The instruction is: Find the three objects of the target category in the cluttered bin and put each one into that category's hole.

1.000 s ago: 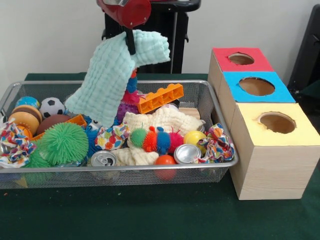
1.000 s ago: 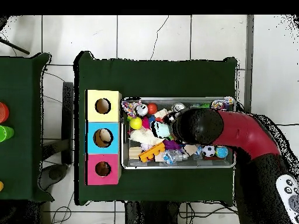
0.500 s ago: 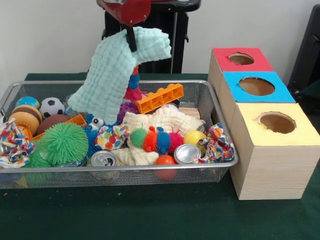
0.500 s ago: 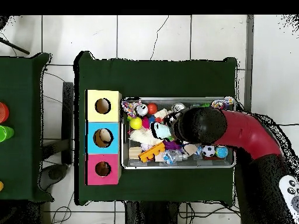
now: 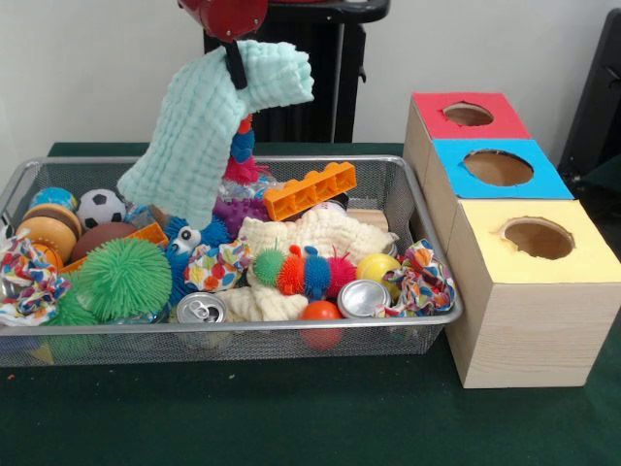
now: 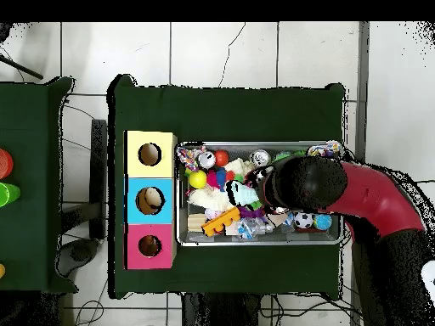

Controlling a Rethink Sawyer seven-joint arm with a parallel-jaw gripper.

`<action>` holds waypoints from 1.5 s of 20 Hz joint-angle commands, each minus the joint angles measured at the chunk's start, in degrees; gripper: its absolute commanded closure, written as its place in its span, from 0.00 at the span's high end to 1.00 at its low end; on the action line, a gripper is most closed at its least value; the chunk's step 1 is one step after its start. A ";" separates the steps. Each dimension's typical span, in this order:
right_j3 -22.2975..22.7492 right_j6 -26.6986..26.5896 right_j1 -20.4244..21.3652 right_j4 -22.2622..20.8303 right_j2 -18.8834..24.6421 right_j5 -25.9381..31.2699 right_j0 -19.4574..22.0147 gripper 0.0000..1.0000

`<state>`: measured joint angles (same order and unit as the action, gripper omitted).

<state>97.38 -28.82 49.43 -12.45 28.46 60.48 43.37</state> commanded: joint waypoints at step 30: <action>0.72 6.40 -1.49 4.04 5.49 3.20 1.62 0.00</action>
<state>93.90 -28.82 47.03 -11.73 29.52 61.04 44.03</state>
